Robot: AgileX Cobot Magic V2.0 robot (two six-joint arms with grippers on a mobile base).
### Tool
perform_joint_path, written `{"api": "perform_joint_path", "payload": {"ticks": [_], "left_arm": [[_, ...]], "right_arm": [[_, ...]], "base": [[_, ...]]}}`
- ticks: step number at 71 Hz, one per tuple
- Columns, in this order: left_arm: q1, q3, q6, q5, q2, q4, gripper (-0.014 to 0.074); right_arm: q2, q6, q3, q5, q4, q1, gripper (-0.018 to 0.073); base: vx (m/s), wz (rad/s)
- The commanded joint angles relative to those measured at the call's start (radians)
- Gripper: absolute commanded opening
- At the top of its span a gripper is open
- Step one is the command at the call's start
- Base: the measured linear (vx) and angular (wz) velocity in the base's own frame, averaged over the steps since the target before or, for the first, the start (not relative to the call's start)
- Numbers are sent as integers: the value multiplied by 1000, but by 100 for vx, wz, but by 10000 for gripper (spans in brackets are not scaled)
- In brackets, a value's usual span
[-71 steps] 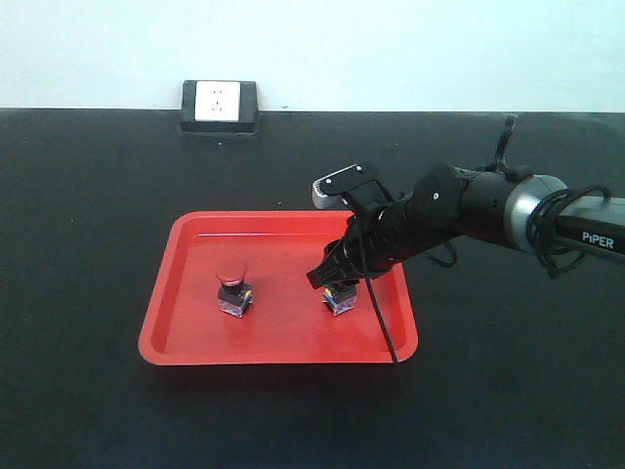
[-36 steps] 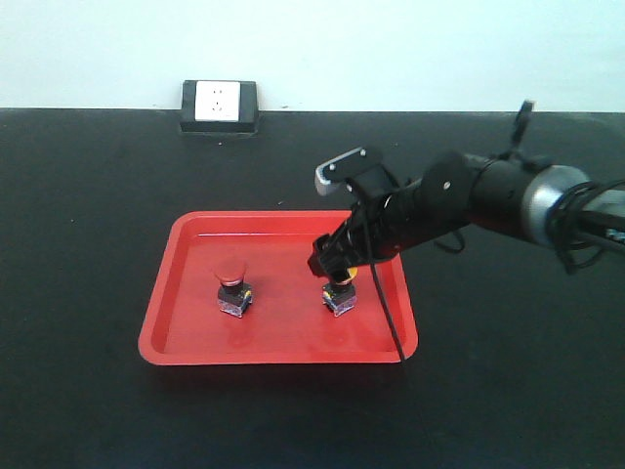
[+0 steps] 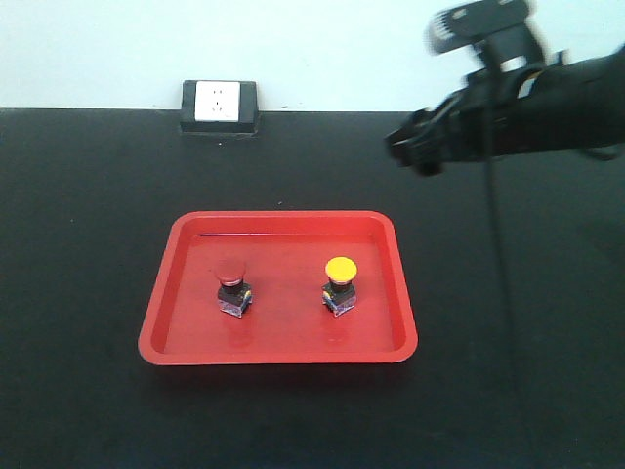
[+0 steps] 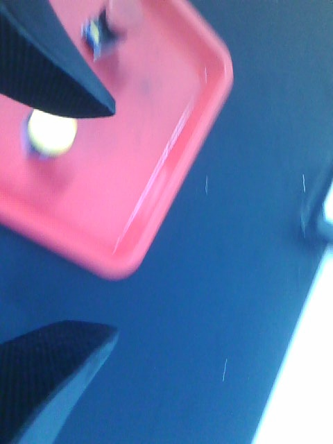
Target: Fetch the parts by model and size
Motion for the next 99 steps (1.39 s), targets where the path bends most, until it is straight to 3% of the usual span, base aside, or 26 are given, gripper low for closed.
{"api": "perform_joint_path", "payload": {"ticks": [1,7,15,26,47,74,86,99], "left_arm": [[-6,-20,-9,-78,17,-20,464],[-6,-20,-9,-78,17,-20,464],[-6,-20,-9,-78,17,-20,464],[-6,-20,-9,-128,17,-20,464],[-6,-20,-9,-133,17,-20,464],[-6,-20,-9,-133,17,-20,464],[-6,-20,-9,-133,17,-20,464],[-6,-20,-7,-123,17,-16,434]], "right_arm": [[-100,87,-28,10,-97,-68,558],[-151,167,-28,63,-162,-136,558],[-228,191,-24,126,-180,-197,557],[-349,211,-19,159,-171,-207,557],[-738,213,339,-86,-177,-207,557],[-1256,183,754,-201,-137,-205,557],[-1416,183,873,-274,-127,-205,557],[-1450,184,906,-291,-126,-205,557]], "base": [[0,0],[0,0],[0,0],[0,0],[0,0],[0,0],[0,0],[0,0]]}}
